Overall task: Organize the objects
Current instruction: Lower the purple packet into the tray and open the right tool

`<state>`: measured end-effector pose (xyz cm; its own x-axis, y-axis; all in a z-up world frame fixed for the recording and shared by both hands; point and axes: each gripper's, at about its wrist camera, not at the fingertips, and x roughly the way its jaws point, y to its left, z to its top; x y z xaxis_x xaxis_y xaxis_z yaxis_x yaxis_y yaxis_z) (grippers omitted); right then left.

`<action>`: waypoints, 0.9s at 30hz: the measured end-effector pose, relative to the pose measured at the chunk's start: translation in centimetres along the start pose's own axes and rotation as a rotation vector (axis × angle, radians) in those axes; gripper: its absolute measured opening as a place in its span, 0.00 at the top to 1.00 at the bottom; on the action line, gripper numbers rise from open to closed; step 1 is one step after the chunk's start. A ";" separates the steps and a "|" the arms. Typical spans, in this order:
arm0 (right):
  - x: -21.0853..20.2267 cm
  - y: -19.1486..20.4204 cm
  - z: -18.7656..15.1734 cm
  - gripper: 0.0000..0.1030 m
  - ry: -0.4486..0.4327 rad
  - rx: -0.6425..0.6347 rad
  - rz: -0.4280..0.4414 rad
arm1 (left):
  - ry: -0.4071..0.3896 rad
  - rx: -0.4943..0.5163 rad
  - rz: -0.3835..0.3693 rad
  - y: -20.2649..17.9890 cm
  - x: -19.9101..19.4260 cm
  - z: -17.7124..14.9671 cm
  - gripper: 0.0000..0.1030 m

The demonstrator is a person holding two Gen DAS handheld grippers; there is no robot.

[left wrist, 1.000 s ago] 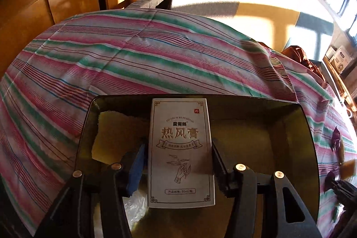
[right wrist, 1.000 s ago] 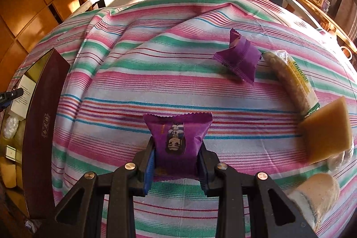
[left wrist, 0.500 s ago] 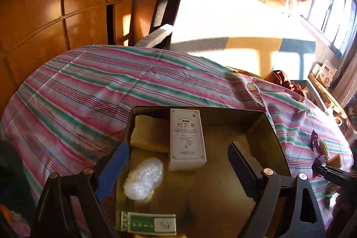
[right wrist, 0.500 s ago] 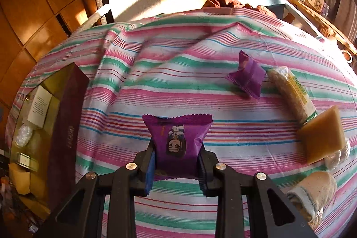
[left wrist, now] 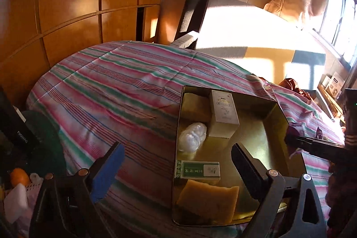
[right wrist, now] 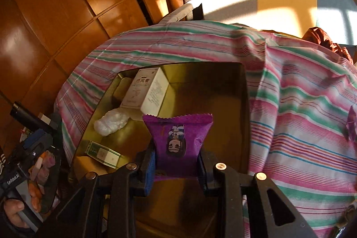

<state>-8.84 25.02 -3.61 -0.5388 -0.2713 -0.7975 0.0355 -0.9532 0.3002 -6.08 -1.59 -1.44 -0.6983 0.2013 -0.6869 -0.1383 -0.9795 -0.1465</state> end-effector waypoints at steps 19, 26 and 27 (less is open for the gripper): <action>8.5 6.8 0.0 0.54 0.150 0.008 0.095 | -0.024 -0.022 0.036 2.0 -1.6 -1.2 0.06; 4.0 6.1 0.0 0.52 0.044 -0.033 0.058 | -0.033 0.004 0.037 1.1 -2.2 -1.4 0.05; 3.4 5.9 -0.2 0.51 0.030 -0.038 0.045 | -0.032 0.005 0.037 1.0 -2.2 -1.4 0.05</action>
<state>-10.33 18.43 -4.61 -0.5107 -0.3174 -0.7990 0.0913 -0.9441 0.3167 -3.71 -3.05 -1.06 -0.7253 0.1650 -0.6684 -0.1158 -0.9863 -0.1177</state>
